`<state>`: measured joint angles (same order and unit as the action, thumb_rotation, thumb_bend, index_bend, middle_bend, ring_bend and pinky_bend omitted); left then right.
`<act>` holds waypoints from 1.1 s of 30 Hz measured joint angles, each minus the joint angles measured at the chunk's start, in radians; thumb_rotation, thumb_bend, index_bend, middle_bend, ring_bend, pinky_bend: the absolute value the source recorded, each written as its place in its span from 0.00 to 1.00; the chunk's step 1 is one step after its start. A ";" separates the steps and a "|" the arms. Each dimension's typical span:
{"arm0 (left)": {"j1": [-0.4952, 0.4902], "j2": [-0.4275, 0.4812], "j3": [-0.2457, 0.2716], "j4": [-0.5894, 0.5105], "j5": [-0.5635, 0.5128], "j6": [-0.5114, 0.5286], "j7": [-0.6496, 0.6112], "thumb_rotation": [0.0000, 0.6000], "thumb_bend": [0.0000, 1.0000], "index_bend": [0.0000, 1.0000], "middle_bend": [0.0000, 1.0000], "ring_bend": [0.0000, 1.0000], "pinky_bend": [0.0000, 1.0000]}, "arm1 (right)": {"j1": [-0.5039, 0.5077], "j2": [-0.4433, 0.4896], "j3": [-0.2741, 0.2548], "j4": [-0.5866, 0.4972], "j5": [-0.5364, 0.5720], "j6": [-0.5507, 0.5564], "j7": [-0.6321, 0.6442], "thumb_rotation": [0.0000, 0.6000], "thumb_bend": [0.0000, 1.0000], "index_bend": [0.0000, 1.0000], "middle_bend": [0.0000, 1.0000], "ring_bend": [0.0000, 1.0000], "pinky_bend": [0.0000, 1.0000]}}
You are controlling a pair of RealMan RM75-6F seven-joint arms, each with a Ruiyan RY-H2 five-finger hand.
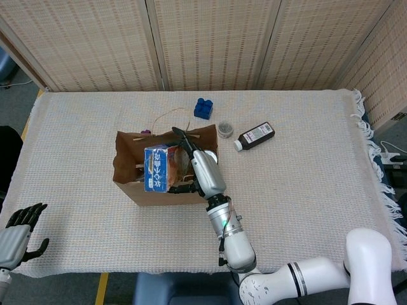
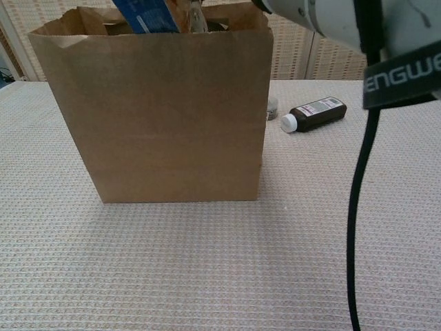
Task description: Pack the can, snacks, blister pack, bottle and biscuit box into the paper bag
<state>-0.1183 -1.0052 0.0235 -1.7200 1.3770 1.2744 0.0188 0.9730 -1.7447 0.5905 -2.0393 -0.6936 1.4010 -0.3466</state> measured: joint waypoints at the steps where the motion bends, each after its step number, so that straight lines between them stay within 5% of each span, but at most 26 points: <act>1: 0.000 0.000 0.000 0.000 -0.001 0.000 0.001 1.00 0.41 0.04 0.00 0.00 0.02 | -0.002 0.002 0.000 -0.002 0.000 0.001 -0.001 1.00 0.26 0.00 0.14 0.07 0.23; 14: 0.002 -0.002 -0.001 0.001 0.000 0.005 0.008 1.00 0.41 0.04 0.00 0.00 0.02 | -0.038 0.068 0.009 -0.042 -0.002 0.009 -0.005 1.00 0.21 0.00 0.07 0.02 0.18; 23: 0.006 -0.003 -0.001 0.004 0.005 0.015 0.004 1.00 0.41 0.04 0.00 0.00 0.02 | -0.130 0.229 0.003 -0.105 -0.082 0.013 0.005 1.00 0.21 0.00 0.07 0.02 0.17; 29: 0.010 -0.011 -0.005 0.009 0.018 0.038 0.004 1.00 0.41 0.02 0.00 0.00 0.02 | -0.267 0.429 -0.101 -0.141 -0.252 0.005 0.003 1.00 0.21 0.00 0.07 0.01 0.16; 33: 0.017 -0.025 -0.010 0.017 0.033 0.069 0.008 1.00 0.41 0.00 0.00 0.00 0.02 | -0.397 0.588 -0.253 -0.153 -0.369 -0.016 0.019 1.00 0.21 0.00 0.02 0.00 0.12</act>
<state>-0.1017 -1.0298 0.0138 -1.7034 1.4103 1.3431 0.0269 0.5761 -1.1565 0.3378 -2.1927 -1.0624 1.3849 -0.3273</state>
